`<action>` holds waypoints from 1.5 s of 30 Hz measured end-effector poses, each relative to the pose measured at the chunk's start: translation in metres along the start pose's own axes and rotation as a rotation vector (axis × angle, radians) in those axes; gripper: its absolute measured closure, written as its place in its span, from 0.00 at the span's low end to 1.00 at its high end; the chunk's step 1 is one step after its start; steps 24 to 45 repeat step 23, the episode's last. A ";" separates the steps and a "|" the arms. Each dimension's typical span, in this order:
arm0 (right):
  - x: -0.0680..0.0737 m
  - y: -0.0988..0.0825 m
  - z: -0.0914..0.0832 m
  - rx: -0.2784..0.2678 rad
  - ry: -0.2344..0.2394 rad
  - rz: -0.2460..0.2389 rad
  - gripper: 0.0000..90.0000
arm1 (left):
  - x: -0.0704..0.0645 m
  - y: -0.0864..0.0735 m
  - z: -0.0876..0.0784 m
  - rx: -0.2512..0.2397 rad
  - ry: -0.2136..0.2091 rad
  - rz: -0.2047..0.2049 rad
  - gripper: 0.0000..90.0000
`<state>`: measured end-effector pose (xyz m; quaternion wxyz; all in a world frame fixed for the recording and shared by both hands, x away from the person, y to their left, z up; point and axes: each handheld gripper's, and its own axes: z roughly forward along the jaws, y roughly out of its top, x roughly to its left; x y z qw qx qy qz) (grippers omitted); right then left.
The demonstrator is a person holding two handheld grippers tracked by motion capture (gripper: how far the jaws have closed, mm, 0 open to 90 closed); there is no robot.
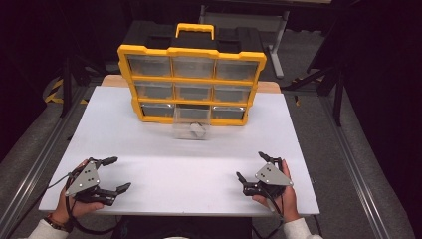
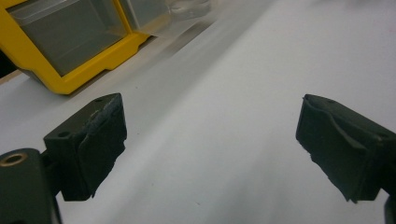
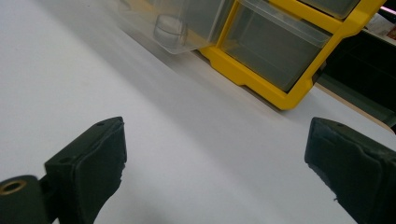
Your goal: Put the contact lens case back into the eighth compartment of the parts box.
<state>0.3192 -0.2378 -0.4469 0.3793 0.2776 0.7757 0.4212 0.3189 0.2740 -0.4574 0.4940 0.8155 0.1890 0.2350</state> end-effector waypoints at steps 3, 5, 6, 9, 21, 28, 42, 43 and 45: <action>0.000 0.000 0.000 0.000 0.001 -0.003 0.07 | 0.000 0.000 0.000 0.000 -0.001 0.000 0.11; 0.000 0.000 0.000 -0.001 0.000 0.000 0.07 | 0.000 0.000 0.000 -0.003 -0.001 -0.003 0.11; 0.000 0.000 0.000 -0.001 -0.001 0.000 0.07 | 0.001 0.000 0.000 -0.003 -0.001 -0.004 0.11; 0.000 0.001 0.000 0.000 -0.001 -0.001 0.07 | 0.001 -0.001 0.001 -0.001 -0.001 -0.005 0.11; -0.001 0.000 0.000 -0.003 -0.006 0.005 0.07 | 0.002 0.000 0.001 0.003 -0.002 -0.008 0.11; -0.002 0.000 0.000 -0.004 -0.007 0.008 0.07 | 0.002 0.000 0.002 0.002 0.004 -0.011 0.11; -0.002 0.000 0.000 -0.004 -0.007 0.008 0.07 | 0.002 0.000 0.002 0.002 0.004 -0.011 0.11; -0.002 0.000 0.000 -0.004 -0.007 0.008 0.07 | 0.002 0.000 0.002 0.002 0.004 -0.011 0.11; -0.002 0.000 0.000 -0.004 -0.007 0.008 0.07 | 0.002 0.000 0.002 0.002 0.004 -0.011 0.11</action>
